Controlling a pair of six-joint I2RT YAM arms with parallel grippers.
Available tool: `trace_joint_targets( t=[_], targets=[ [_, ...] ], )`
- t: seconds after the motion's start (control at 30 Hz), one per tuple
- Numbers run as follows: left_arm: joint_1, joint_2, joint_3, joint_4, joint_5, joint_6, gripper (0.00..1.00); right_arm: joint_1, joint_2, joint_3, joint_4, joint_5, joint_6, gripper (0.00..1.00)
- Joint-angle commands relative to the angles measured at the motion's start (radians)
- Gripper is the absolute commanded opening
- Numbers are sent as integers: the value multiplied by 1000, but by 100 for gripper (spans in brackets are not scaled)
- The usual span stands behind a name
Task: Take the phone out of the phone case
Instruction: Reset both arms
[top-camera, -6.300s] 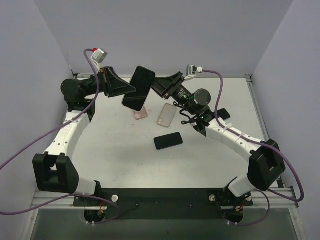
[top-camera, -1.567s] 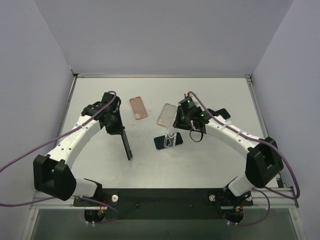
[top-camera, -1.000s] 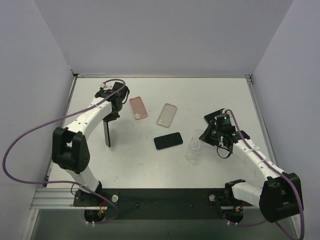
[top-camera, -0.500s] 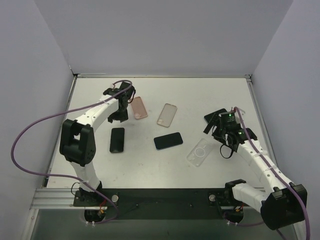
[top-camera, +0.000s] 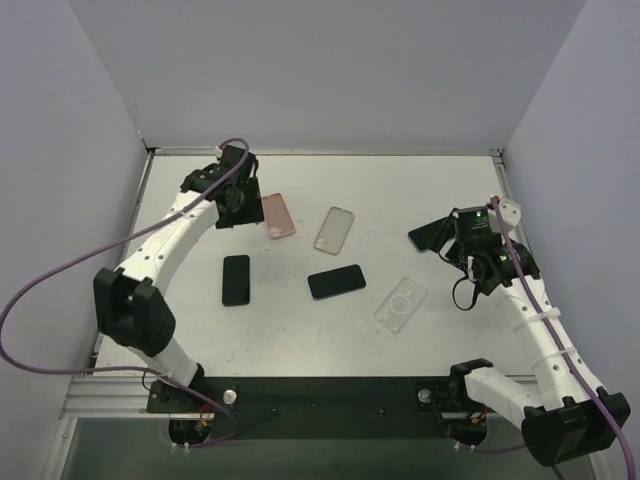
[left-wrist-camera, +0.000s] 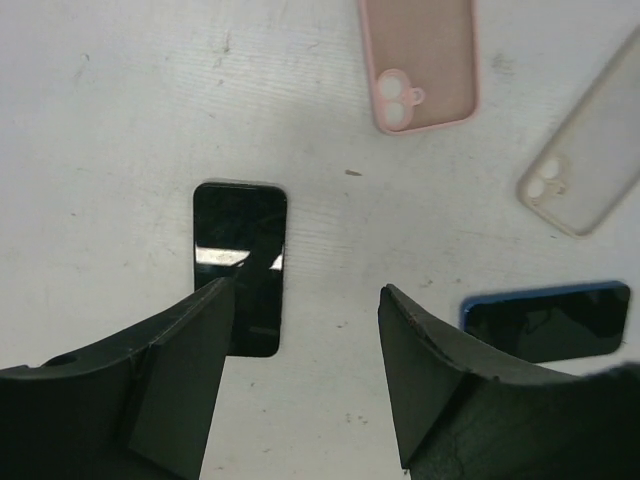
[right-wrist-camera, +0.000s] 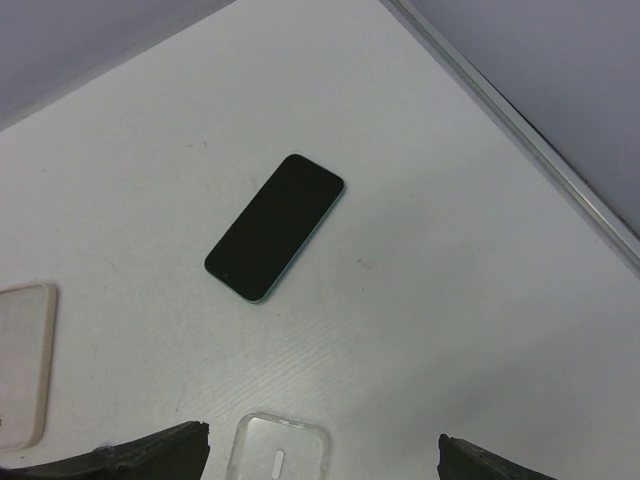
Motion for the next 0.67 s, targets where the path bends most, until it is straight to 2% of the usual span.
trace_joint_targets(
  t=[0.0, 0.2, 0.33, 0.63],
  targets=[
    [15, -228, -44, 101, 156, 44, 69, -4, -31, 19, -73, 59, -28, 100],
    [91, -496, -284, 217, 333, 73, 69, -7, -48, -28, -75, 65, -19, 100],
    [136, -633, -392, 230, 353, 85, 69, -7, -54, -51, -75, 71, -13, 100],
    [162, -665, -420, 193, 348, 84, 69, -5, -54, -50, -73, 81, -4, 99]
  ],
)
